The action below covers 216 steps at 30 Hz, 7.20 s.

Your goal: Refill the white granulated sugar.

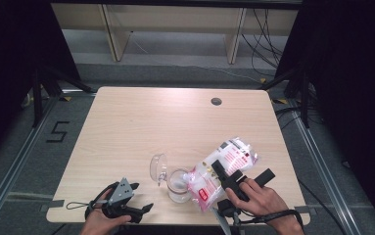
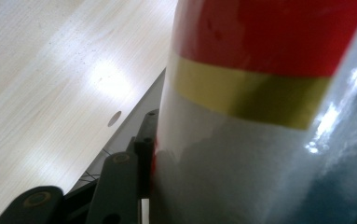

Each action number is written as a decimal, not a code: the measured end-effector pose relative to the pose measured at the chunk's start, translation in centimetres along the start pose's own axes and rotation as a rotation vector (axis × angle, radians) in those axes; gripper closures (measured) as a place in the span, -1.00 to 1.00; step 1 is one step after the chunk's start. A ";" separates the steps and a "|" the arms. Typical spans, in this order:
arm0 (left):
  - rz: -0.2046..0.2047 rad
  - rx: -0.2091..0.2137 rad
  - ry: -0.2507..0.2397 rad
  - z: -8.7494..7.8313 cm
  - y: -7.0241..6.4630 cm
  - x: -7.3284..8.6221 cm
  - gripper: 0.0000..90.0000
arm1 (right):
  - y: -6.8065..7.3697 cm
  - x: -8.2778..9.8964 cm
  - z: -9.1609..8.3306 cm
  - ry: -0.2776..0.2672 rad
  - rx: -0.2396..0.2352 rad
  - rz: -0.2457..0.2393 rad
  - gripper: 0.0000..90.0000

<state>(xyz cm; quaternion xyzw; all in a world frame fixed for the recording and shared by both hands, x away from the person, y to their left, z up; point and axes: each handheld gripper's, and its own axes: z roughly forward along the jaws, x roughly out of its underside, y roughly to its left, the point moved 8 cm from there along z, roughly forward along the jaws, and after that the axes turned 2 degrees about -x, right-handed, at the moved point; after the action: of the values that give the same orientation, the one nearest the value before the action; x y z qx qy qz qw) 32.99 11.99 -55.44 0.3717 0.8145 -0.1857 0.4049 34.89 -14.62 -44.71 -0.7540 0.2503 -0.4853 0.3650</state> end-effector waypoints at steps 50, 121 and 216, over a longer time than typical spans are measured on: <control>-0.002 0.007 -0.004 0.1 0.0 -0.1 -0.65 | -0.4 0.0 -0.1 -0.013 0.027 0.019 0.36; -0.028 0.007 -0.020 0.2 -0.1 -0.2 -0.64 | -0.3 0.0 0.0 -0.001 0.007 0.004 0.38; -0.007 -0.009 -0.014 -0.1 0.3 -0.2 -0.64 | -0.2 -0.1 -0.1 -0.018 0.007 0.037 0.40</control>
<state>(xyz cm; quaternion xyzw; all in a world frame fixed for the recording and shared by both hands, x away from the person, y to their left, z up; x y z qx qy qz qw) 33.31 12.14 -55.22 0.3656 0.8138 -0.1861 0.4117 34.78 -14.43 -44.56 -0.7524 0.2592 -0.4723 0.3789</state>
